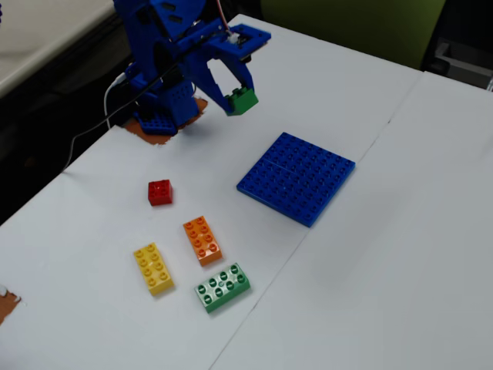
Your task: Pick up the 2x2 green block and go up the 8x8 blue block.
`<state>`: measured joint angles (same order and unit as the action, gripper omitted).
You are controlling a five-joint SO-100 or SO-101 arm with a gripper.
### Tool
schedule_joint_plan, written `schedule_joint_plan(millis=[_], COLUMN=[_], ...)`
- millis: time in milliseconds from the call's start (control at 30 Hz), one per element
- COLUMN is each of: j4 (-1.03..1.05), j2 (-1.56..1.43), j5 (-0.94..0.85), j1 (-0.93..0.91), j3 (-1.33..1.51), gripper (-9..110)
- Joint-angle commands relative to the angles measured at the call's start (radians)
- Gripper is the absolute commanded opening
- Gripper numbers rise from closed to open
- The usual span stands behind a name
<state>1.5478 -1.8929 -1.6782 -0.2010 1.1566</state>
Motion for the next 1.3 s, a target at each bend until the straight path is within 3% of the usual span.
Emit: schedule_joint_plan(millis=[0, 233, 600, 1267], j4=[-0.006, 0.132, 0.158, 0.186], j2=[0.021, 0.244, 0.399, 0.609], j5=[0.005, 0.034, 0.110, 0.060], j1=[0.066, 0.183, 0.321, 0.241], j3=[-0.153, -0.577, -0.526, -0.453], gripper=[1, 2, 2, 2])
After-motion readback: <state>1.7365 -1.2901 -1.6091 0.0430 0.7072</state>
